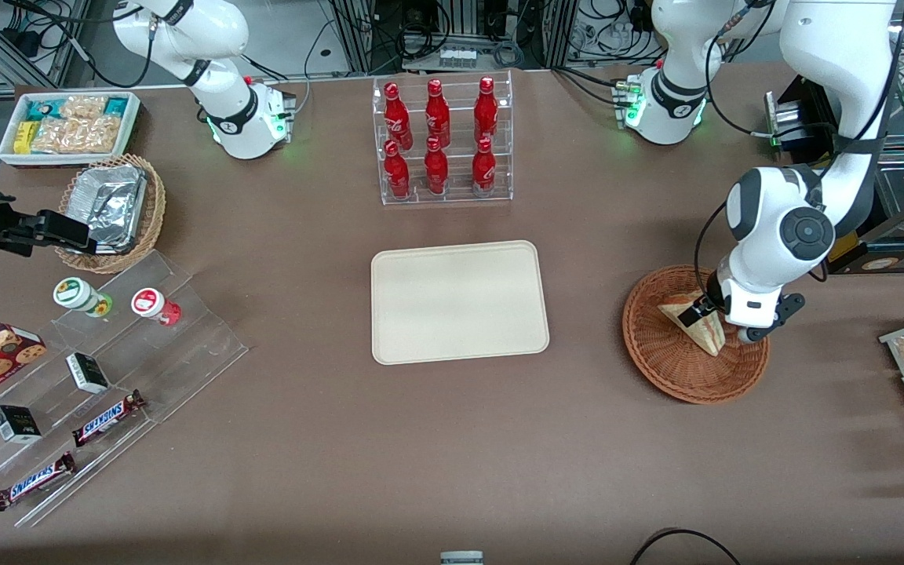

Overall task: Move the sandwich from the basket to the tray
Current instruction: 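Lower the left gripper and close it on the wrapped sandwich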

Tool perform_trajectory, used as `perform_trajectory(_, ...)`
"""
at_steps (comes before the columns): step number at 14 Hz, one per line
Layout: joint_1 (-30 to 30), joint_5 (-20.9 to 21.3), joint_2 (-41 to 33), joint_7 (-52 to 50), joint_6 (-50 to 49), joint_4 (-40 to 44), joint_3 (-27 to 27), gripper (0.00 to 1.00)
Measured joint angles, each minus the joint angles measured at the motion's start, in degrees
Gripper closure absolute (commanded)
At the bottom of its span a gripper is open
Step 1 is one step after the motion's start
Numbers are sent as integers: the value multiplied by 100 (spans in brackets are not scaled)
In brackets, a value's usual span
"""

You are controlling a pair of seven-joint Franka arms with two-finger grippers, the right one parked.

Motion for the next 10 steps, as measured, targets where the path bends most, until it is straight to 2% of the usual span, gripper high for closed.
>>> perform_trajectory(1, 0, 0, 43, -1, 9, -2, 0, 11)
perform_trajectory(3, 0, 0, 119, -12, 46, -4, 0, 72)
perform_trajectory(4, 0, 0, 150, -41, 76, -4, 0, 98)
perform_trajectory(10, -9, 6, 158, -124, 69, 36, -4, 100)
